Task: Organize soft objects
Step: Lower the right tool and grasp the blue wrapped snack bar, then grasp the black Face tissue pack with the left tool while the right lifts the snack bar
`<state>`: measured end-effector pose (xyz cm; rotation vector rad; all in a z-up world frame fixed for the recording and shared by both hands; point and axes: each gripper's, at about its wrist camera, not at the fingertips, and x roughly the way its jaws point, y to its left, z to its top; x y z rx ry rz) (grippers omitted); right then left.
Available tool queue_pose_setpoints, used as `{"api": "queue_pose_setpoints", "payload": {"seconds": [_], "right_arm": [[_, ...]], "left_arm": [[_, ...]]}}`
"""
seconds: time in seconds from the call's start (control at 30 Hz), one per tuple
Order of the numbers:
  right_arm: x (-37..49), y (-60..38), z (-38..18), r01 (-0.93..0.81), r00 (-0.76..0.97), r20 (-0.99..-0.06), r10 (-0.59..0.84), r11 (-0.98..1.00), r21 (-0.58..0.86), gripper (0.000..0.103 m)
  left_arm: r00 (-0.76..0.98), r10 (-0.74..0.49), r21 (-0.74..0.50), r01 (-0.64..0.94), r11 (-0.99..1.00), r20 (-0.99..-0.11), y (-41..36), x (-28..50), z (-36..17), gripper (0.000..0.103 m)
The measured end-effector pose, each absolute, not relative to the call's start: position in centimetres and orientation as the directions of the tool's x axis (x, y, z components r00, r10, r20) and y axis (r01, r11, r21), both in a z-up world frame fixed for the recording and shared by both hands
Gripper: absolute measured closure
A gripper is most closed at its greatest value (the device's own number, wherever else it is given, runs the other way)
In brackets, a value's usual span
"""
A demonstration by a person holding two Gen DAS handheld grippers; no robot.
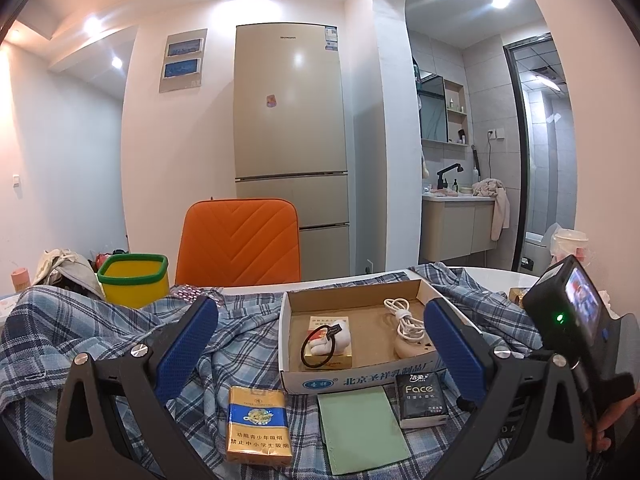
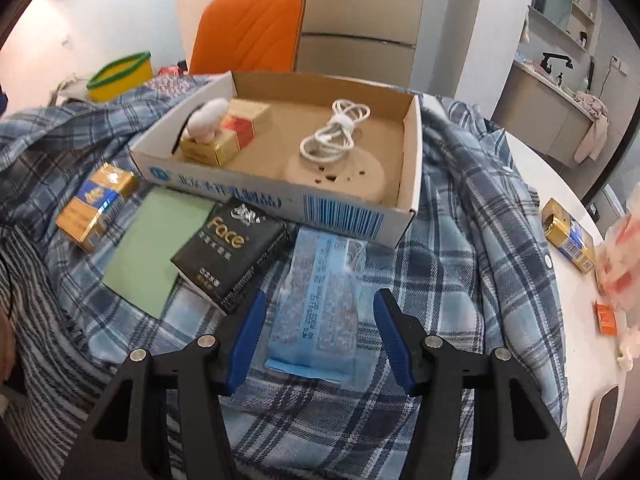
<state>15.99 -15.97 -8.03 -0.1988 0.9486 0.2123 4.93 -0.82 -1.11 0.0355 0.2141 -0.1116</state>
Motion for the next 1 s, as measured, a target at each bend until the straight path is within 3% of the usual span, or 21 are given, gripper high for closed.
{"api": "queue_pose_setpoints", "payload": {"seconds": [0.1,0.4,0.7,0.87,1.0], "right_arm": [[16.3,-16.1,-8.4,-0.261,0.545,-0.834,0.085,0.963,-0.073,0.06],[14.9,-16.2,-6.5,-0.246,0.646,-0.756,0.105,0.966,-0.076,0.062],[13.4,-18.9,-2.9,-0.12,0.808,-0.578,0.112,0.992,0.025,0.062],[12.1,-19.2,-1.5,-0.045,0.884,-0.465,0.037,0.999,-0.006,0.062],[12.1,-19.2,-1.5,-0.043,0.885,-0.464,0.028,0.999,-0.022,0.062]], "left_arm": [[0.968,-0.11,0.02,0.117,0.993,-0.224,-0.8,5.1,-1.2,0.0],[0.949,-0.117,0.046,0.136,0.99,-0.294,-1.6,6.5,-1.2,0.0],[0.851,-0.096,0.213,0.237,0.948,-0.516,-7.2,10.1,-3.0,0.001],[0.745,-0.128,0.143,0.288,0.947,-0.654,-9.1,12.9,-4.0,0.014],[0.685,-0.15,0.066,0.279,0.958,-0.713,-9.5,14.2,-5.0,0.022]]}}
